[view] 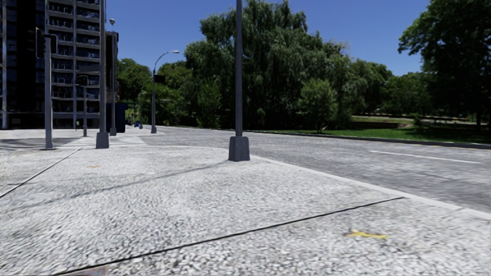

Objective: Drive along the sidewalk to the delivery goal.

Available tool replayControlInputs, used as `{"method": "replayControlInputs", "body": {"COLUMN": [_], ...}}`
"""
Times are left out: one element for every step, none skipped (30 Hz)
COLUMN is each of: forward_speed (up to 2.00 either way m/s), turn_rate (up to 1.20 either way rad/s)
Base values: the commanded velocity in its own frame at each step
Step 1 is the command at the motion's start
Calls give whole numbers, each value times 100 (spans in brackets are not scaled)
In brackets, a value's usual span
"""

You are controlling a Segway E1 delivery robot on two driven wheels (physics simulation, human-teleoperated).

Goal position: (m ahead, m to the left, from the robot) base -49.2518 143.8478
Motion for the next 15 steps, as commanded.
{"method": "replayControlInputs", "body": {"forward_speed": [200, 200, 200, 200, 200, 200, 200, 200, 200, 200, 200, 200, 200, 200, 200], "turn_rate": [89, 89, 89, 89, 89, 89, 89, 89, 89, 89, 89, 89, 89, 89, 89]}}
